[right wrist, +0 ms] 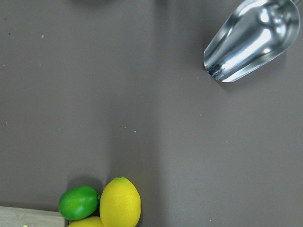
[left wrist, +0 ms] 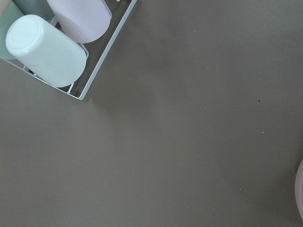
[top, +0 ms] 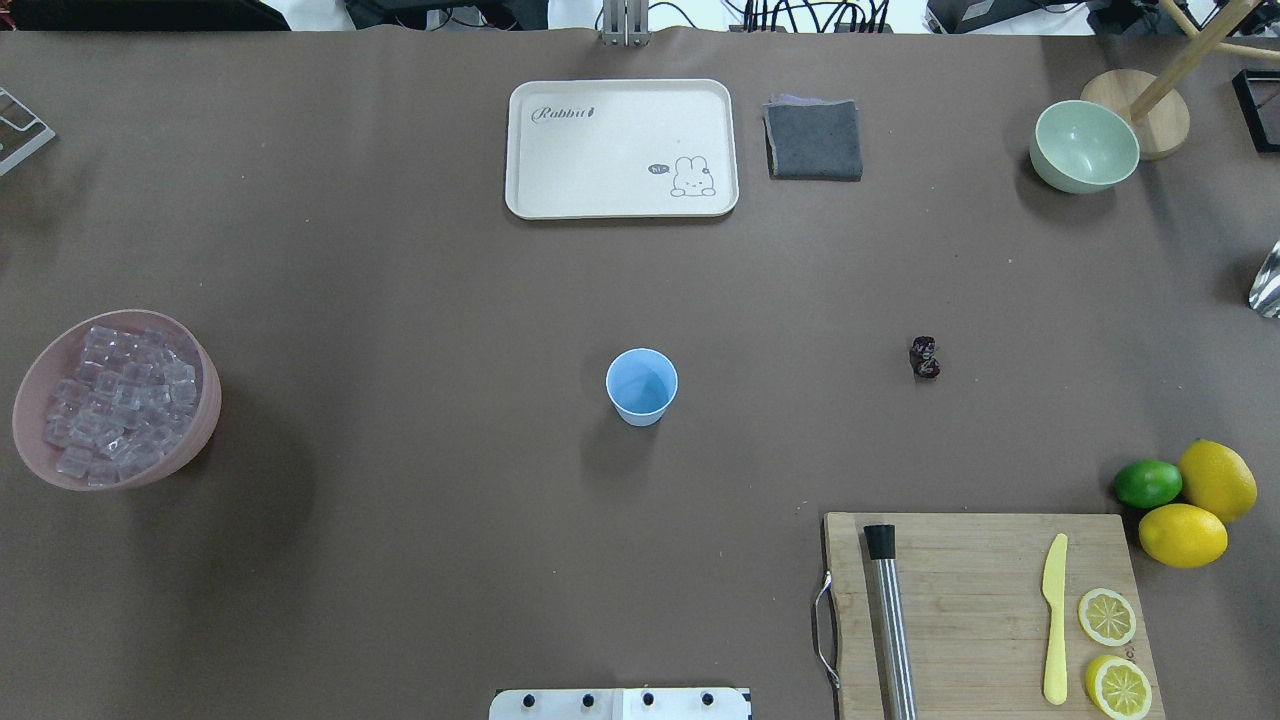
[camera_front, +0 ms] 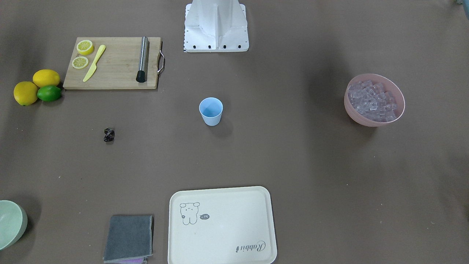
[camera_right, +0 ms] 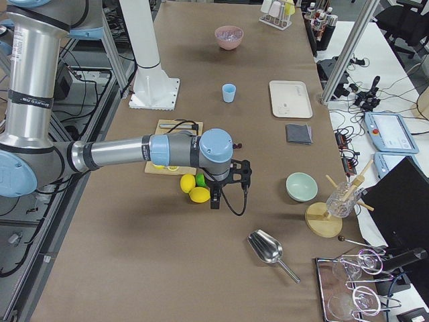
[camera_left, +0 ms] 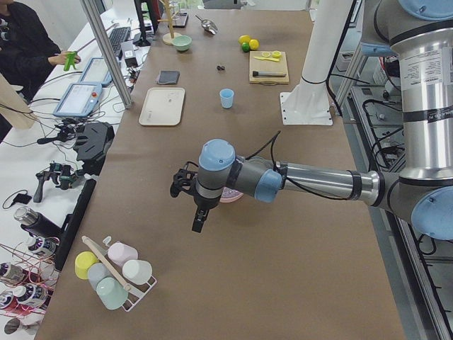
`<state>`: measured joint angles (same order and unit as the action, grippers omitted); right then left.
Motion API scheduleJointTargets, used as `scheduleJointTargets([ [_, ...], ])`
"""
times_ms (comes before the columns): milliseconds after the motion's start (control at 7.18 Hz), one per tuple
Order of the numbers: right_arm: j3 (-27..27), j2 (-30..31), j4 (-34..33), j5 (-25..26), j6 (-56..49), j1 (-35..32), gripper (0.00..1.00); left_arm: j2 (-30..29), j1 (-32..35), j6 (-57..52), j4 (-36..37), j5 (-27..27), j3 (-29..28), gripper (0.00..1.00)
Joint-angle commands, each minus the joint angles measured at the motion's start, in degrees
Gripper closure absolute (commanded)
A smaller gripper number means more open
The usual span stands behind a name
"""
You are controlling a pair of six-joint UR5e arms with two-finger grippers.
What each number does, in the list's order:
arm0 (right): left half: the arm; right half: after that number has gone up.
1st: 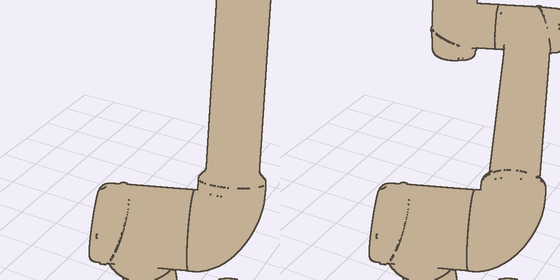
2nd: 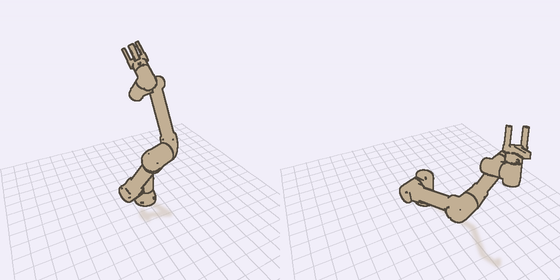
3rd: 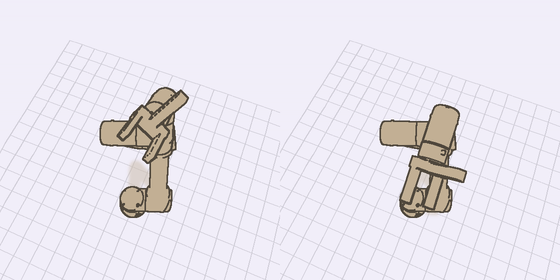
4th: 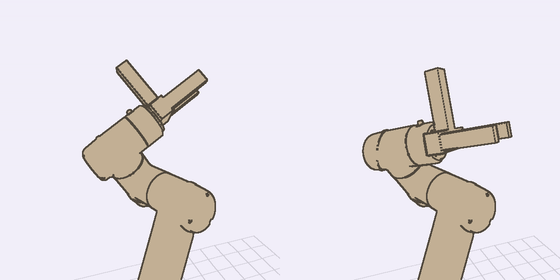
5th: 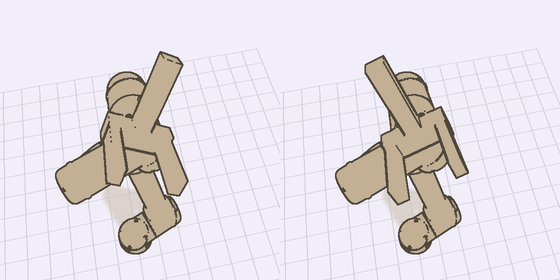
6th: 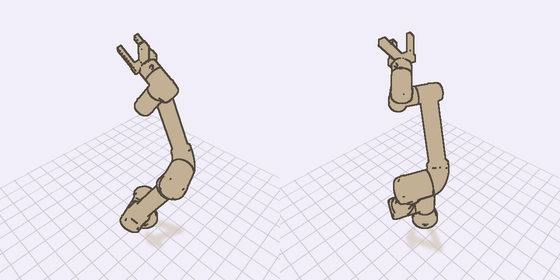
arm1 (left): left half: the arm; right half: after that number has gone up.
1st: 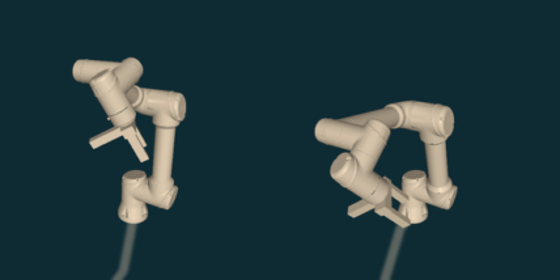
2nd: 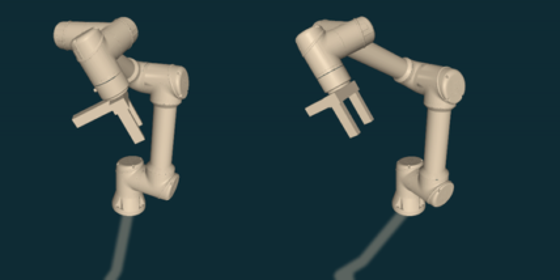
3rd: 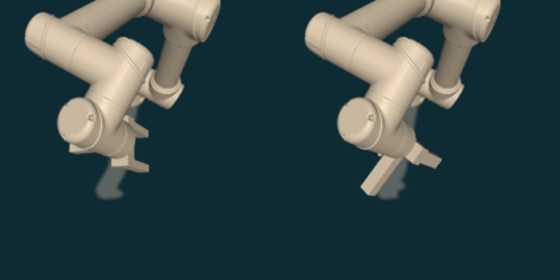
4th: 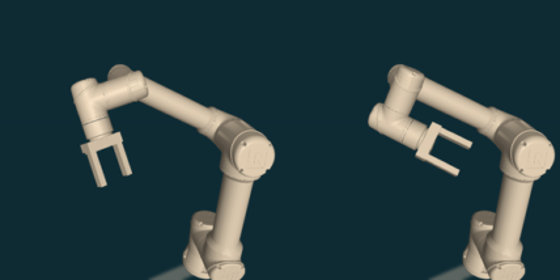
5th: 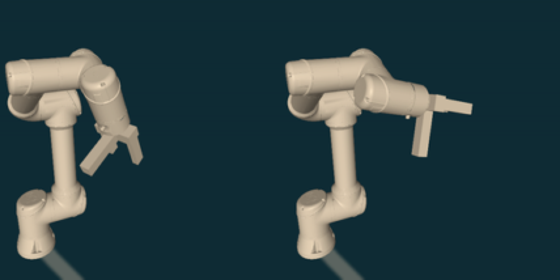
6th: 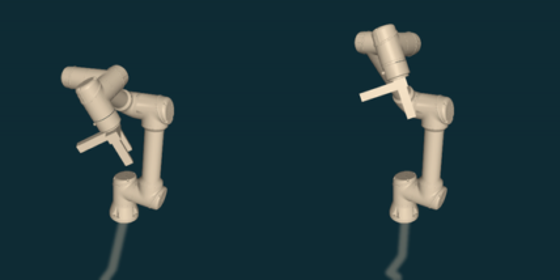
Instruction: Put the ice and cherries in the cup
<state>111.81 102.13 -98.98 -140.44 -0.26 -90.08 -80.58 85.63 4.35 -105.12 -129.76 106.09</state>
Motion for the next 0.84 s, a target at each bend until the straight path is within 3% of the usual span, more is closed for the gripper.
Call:
scheduleJointTargets([
  [0,0.2,-0.1,0.0,-0.1,-0.1,0.0,0.0,-0.1,-2.0,0.1,-7.2,-0.1,0.8,0.02],
  [278,0.2,0.0,0.5,0.0,-0.1,0.0,0.0,0.0,-5.1,1.0,-10.1,-0.7,0.2,0.02],
  [418,0.2,0.0,0.5,0.1,-0.1,0.0,0.0,0.1,-6.3,5.5,-13.2,-2.4,1.0,0.02],
  [696,0.2,0.0,0.5,0.1,-0.1,0.0,0.0,-0.5,-13.4,14.7,-18.3,-0.4,1.9,0.02],
])
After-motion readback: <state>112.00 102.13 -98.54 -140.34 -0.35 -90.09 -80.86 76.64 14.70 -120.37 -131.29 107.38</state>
